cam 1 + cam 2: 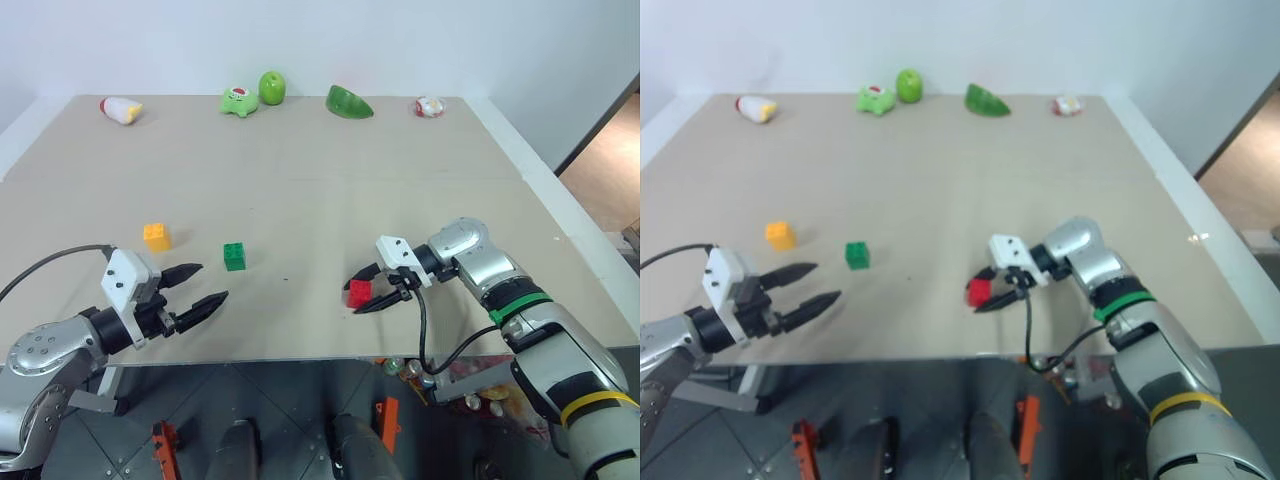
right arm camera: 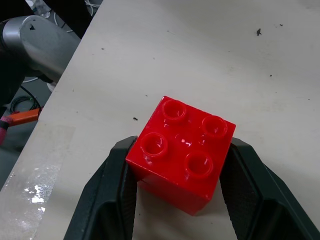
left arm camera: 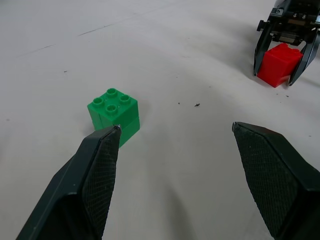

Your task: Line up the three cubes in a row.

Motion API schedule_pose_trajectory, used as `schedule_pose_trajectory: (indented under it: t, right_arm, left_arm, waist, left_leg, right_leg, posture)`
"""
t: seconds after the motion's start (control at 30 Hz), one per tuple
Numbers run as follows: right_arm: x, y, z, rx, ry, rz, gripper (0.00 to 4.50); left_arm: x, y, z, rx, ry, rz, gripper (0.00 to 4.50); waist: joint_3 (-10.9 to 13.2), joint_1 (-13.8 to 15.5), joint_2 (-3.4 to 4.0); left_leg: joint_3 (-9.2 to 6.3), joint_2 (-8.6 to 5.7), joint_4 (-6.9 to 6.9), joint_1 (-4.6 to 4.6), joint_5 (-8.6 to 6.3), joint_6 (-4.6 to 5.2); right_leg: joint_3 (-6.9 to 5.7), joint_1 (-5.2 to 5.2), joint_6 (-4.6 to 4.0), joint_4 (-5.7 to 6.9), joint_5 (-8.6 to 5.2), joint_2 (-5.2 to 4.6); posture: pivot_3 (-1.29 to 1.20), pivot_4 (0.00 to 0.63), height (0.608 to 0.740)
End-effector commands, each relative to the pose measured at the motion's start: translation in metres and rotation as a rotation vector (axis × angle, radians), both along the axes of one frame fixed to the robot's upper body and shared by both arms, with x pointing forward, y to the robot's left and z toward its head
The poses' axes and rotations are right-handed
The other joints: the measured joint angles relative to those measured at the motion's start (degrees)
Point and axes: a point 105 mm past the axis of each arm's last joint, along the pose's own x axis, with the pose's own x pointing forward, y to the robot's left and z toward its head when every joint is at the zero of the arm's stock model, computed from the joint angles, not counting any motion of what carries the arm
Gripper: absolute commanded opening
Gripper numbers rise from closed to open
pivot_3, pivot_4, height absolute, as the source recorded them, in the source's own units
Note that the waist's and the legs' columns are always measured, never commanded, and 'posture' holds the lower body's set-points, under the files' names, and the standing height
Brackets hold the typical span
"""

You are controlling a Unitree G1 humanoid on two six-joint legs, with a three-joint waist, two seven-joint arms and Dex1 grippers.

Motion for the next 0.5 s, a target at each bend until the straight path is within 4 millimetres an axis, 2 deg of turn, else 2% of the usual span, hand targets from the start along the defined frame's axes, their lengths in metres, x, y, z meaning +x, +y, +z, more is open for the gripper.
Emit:
schedule_pose_trajectory:
  t: [0.03, 0.5]
  right_arm:
    - [-0.007, 0.0008, 0.0109, -0.014, -0.014, 0.089, 1.78]
    - [-0.012, -0.0014, 0.0085, -0.042, -0.019, 0.127, 1.78]
  left_arm:
    - [-0.0037, -0.0008, 0.0149, 0.012, -0.059, -0.006, 3.69]
    - [-0.0057, -0.0049, 0.0121, 0.0, -0.048, -0.01, 3.69]
  waist:
    - [0.0, 0.01, 0.0]
    - [0.0, 0.28, 0.0]
  left_leg:
    - [0.0, 0.0, 0.0, 0.0, 0.0, 0.0]
    - [0.01, 0.0, 0.03, 0.01, 0.0, 0.0]
  right_leg:
    - [0.0, 0.0, 0.0, 0.0, 0.0, 0.0]
    - [0.01, 0.0, 0.0, 0.02, 0.0, 0.0]
  posture:
    - [0.0, 0.15, 0.733]
    - [0.0, 0.15, 0.733]
